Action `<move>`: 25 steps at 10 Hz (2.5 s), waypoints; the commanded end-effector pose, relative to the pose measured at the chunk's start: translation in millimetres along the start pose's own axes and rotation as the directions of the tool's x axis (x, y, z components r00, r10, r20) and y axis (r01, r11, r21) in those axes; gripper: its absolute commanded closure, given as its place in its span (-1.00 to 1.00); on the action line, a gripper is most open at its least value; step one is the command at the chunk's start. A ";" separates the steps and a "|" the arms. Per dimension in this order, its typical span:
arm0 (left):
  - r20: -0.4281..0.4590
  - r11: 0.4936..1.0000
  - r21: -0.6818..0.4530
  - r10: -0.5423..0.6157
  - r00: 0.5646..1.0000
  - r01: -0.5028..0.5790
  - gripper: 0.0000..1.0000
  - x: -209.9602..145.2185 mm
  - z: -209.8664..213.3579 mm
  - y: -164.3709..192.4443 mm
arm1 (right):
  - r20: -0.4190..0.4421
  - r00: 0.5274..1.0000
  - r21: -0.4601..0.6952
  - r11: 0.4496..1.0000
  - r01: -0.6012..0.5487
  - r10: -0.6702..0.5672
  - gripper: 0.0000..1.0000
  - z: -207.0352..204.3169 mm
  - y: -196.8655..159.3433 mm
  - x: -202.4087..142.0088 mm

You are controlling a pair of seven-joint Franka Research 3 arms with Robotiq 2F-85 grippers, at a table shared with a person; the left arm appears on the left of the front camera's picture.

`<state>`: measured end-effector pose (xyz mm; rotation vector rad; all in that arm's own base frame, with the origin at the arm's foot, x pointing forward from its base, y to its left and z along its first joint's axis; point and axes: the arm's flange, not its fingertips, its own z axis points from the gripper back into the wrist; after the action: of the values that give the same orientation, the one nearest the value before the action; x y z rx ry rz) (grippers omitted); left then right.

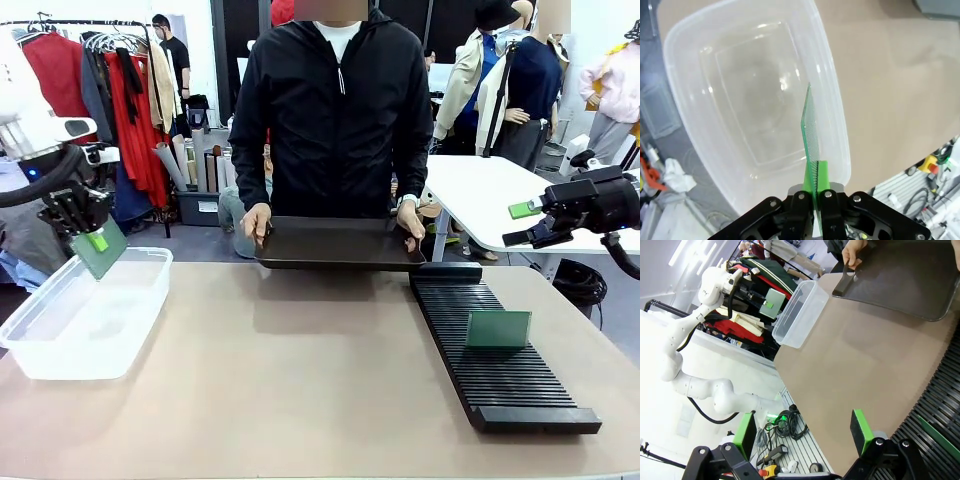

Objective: Sort PCBs into racks and boxes based on the side picked up.
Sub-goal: If the short side of the Blank PCB is picked up, insert it into the PCB Rack ; if the long side is picked up, place it in the Organizing box.

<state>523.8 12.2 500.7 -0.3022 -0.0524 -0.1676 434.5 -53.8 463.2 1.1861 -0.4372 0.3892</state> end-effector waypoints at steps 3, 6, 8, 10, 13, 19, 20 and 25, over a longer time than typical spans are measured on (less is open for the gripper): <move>0.011 0.994 -0.105 -0.018 1.000 0.019 1.00 5.3 -28.5 18.1 | 0.002 1.000 0.011 1.000 -0.019 0.019 -1.00 -0.7 1.0 0.3; 0.010 0.989 -0.146 0.002 1.000 0.000 1.00 -0.4 -44.0 33.0 | 0.002 1.000 0.011 1.000 -0.019 0.019 -1.00 -0.7 1.0 0.3; 0.022 0.985 -0.173 -0.008 1.000 0.012 1.00 -2.7 -54.9 43.2 | 0.002 1.000 0.011 1.000 -0.019 0.019 -1.00 -0.7 1.0 0.3; 0.039 0.980 -0.195 -0.036 0.999 0.043 1.00 -4.7 -64.4 51.0 | 0.002 1.000 0.011 1.000 -0.019 0.019 -1.00 -0.7 1.0 0.3; 0.058 0.973 -0.226 -0.037 0.998 0.050 1.00 -9.9 -76.4 61.7 | 0.002 1.000 0.011 1.000 -0.019 0.019 -1.00 -0.7 1.0 0.3; 0.036 0.956 -0.292 0.002 0.999 0.009 1.00 -1.1 -98.9 86.1 | 0.002 1.000 0.011 1.000 -0.019 0.019 -1.00 -0.7 1.0 0.3; 0.033 0.957 -0.291 0.006 0.999 0.004 1.00 0.4 -101.6 88.6 | 0.002 1.000 0.011 1.000 -0.019 0.019 -1.00 -0.7 1.0 0.3; -0.003 0.958 -0.287 0.019 1.000 -0.019 0.47 10.9 -108.9 94.9 | 0.002 1.000 0.011 1.000 -0.019 0.019 -1.00 -0.7 1.0 0.3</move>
<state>549.2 64.3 367.5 -0.5757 -0.0308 -0.1503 434.5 -53.8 463.2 1.1862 -0.4372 0.3892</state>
